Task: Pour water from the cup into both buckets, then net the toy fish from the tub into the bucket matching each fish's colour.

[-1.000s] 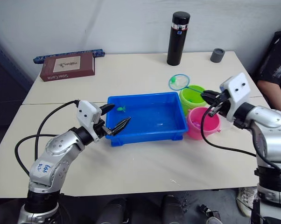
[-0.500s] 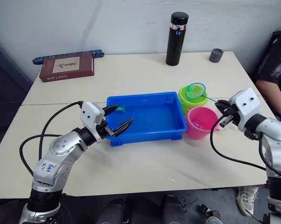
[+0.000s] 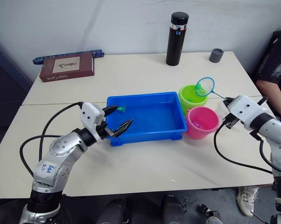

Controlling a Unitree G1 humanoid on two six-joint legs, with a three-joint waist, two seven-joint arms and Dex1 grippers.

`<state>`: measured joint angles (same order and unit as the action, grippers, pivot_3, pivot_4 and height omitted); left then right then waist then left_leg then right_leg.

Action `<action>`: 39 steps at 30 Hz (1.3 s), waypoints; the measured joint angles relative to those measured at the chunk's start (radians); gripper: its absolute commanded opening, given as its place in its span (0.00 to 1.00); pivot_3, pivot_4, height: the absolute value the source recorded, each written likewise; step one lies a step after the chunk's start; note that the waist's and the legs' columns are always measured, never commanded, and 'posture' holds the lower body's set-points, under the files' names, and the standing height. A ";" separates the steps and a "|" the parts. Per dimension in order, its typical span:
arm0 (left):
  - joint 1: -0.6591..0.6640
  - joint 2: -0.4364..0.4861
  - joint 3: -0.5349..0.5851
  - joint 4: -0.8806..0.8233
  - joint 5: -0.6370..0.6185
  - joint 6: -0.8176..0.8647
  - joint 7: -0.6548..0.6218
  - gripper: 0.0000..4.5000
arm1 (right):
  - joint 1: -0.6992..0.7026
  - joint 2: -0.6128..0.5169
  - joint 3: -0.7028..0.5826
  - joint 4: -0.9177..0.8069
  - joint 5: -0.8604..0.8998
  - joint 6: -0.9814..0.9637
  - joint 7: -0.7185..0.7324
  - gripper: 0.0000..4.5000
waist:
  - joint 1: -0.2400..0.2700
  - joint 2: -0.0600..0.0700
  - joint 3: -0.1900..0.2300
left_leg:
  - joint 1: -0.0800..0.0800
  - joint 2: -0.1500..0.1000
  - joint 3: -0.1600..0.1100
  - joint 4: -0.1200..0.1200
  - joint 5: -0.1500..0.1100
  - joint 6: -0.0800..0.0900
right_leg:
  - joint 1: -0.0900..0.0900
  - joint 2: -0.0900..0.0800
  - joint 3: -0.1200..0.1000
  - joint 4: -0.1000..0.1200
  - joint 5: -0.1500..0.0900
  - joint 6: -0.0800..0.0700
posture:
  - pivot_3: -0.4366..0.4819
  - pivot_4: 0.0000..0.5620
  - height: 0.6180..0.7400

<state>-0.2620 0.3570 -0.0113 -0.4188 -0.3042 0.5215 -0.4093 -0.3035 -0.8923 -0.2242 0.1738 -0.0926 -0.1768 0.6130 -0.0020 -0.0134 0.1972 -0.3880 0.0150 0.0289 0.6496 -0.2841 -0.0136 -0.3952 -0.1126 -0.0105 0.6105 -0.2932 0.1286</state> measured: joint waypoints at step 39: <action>0.054 -0.002 -0.002 -0.008 0.016 -0.019 0.016 0.99 | -0.227 -0.003 0.193 0.026 -0.119 -0.171 -0.171 0.00 | -0.017 0.000 0.000 | 0.002 0.001 0.002 0.001 0.004 -0.005 | 0.001 0.001 0.003 0.002 0.001 0.001 | 0.48 0.27 1.00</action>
<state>-0.2081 0.3552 -0.0138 -0.4268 -0.2886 0.5023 -0.3931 -0.5301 -0.8950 -0.0315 0.2003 -0.2114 -0.3474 0.4421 -0.0193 -0.0135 0.1973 -0.3860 0.0160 0.0304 0.6503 -0.2803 -0.0185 -0.3943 -0.1119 -0.0076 0.6121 -0.2923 0.1301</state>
